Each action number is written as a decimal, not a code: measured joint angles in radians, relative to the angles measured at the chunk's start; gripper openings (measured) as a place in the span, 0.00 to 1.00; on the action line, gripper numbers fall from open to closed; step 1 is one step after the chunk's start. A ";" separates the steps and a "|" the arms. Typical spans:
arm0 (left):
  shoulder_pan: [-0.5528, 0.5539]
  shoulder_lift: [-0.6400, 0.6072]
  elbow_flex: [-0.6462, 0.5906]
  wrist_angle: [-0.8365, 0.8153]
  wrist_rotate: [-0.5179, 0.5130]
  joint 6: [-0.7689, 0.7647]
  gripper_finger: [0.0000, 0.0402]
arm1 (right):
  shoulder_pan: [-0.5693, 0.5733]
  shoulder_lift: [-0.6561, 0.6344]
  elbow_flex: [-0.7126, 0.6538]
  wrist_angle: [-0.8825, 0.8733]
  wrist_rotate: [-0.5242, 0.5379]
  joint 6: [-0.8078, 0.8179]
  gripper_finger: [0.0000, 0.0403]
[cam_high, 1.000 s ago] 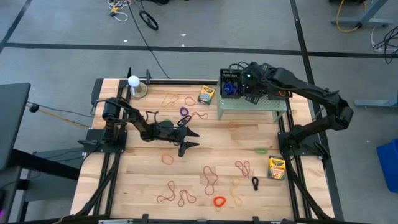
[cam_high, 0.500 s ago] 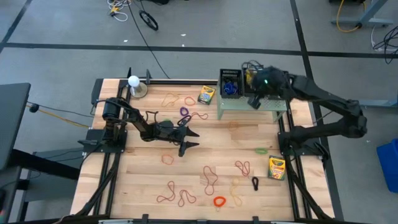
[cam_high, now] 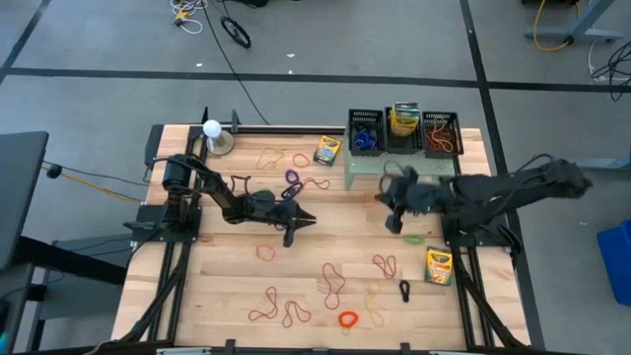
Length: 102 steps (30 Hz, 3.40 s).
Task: Pick & Place Office Desk Supplies
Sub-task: Put the red rubber band into the right black basket on the shelf
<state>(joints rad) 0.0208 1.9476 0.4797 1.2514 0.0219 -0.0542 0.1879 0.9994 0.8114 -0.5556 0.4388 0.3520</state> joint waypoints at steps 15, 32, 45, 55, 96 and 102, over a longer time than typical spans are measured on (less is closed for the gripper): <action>0.000 0.000 0.000 -0.001 -0.081 0.086 0.06 | 0.306 0.353 0.000 -0.130 -0.102 0.822 0.15; 0.000 0.000 0.000 -0.011 -0.082 0.115 0.07 | 0.380 0.664 0.093 -0.130 -0.379 1.042 0.50; 0.000 0.000 0.000 -0.024 -0.084 0.107 0.07 | 0.369 0.712 0.097 -0.158 -0.381 1.035 0.26; -0.001 0.000 0.000 -0.008 -0.101 0.098 0.07 | 0.363 0.586 0.093 -0.158 -0.296 0.994 0.04; -0.001 0.000 0.002 0.001 -0.100 0.099 0.07 | -0.210 0.184 0.560 -0.805 0.091 0.257 0.02; -0.001 0.000 0.002 0.001 -0.100 0.099 0.07 | -0.341 0.178 0.604 -0.958 0.164 0.203 0.01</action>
<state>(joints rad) 0.0196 1.9480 0.4812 1.2522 -0.0784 0.0452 -0.1531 1.1776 1.4156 -1.5132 0.6026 0.5546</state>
